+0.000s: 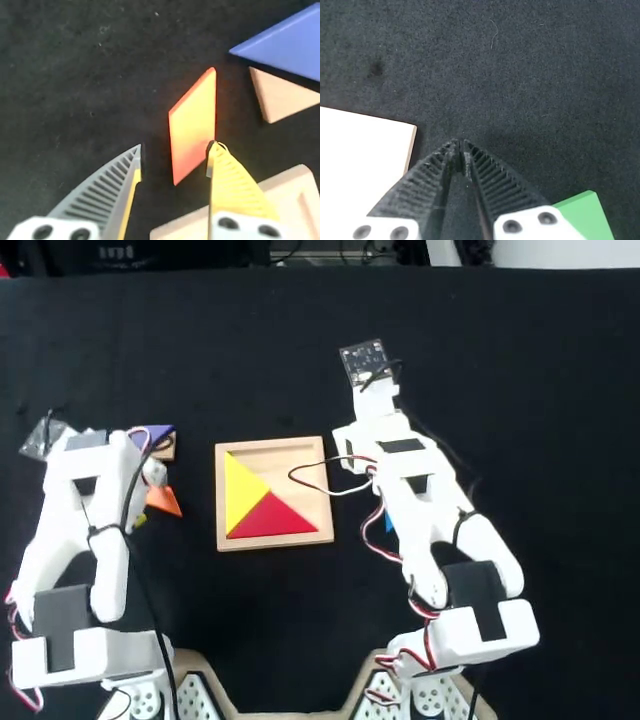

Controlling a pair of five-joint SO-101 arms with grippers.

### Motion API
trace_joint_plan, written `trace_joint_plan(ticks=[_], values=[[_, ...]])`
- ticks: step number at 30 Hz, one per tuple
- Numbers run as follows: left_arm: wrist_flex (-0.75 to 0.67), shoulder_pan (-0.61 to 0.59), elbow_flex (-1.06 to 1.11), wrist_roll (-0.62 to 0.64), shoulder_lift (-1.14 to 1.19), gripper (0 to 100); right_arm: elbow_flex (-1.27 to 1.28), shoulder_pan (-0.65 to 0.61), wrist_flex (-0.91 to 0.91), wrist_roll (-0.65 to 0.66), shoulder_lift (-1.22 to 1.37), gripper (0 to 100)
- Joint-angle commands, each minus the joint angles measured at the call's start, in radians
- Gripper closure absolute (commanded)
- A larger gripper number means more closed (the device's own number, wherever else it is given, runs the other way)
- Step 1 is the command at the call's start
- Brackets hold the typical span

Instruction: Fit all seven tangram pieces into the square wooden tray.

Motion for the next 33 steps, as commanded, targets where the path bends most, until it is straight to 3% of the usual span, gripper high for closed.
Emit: trace_joint_plan(ticks=[1, 17, 29, 33], values=[[-0.118, -0.016, 0.061, 0.008, -0.043, 78, -0.062, -0.015, -0.003, 0.009, -0.002, 98.7], [-0.198, -0.015, 0.093, 0.029, -0.043, 78, -0.062, -0.015, -0.003, 0.009, -0.002, 98.7], [-0.186, -0.024, 0.090, 0.028, -0.003, 78, -0.061, -0.029, -0.002, 0.009, -0.002, 98.7], [-0.103, -0.015, 0.059, 0.029, -0.058, 78, -0.061, -0.029, -0.002, 0.009, -0.002, 98.7]])
